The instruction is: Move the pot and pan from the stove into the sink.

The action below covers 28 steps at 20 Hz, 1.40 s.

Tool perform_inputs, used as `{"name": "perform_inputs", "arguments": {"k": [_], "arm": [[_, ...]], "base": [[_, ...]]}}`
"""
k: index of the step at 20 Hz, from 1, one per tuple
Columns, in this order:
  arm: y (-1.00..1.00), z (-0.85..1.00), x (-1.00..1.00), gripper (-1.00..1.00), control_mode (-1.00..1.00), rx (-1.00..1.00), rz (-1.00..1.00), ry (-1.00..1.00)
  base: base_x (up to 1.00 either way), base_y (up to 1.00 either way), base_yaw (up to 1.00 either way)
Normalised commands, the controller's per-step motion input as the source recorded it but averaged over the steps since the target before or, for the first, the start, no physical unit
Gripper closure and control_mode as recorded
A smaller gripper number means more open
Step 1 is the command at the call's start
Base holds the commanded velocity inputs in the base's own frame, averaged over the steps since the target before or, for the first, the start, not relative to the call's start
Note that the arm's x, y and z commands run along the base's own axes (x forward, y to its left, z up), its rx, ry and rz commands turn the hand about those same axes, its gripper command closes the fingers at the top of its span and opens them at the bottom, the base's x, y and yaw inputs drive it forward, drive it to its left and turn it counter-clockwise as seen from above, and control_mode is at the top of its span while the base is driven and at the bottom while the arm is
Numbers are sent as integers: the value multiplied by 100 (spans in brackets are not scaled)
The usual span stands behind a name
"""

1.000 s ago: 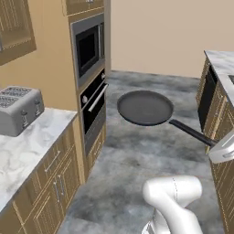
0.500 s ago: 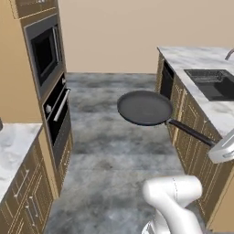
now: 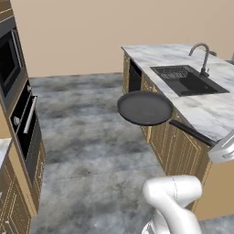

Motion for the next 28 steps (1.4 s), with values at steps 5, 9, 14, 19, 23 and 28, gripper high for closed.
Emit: {"name": "perform_inputs", "arguments": {"k": [5,9,14,19,23,28], "arm": [[0,0,0,100,100,0,0,0],[0,0,0,100,100,0,0,0],[0,0,0,100,100,0,0,0],[0,0,0,100,100,0,0,0],[0,0,0,100,100,0,0,0],[0,0,0,100,100,0,0,0]], "base": [[0,0,0],[26,10,-3],[60,20,-4],[65,25,-5],[68,29,-5],[70,33,-5]]}}
